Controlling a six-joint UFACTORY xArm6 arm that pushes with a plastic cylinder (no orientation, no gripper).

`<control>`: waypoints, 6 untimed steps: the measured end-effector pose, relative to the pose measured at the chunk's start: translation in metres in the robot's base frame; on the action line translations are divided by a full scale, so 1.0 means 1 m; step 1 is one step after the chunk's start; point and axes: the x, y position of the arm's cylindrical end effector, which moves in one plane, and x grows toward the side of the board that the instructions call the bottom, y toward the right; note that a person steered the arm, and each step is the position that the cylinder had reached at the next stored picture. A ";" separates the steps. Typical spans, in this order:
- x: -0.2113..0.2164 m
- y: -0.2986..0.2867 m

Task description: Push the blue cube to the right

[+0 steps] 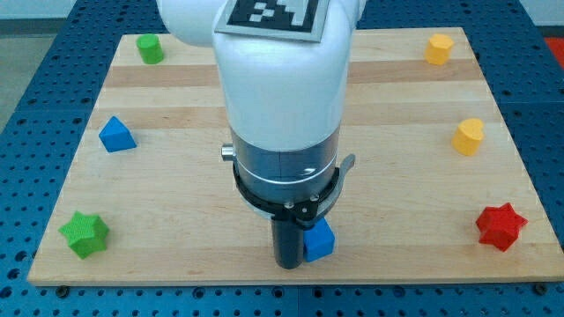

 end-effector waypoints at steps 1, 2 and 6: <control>-0.008 0.000; -0.023 0.000; -0.015 0.009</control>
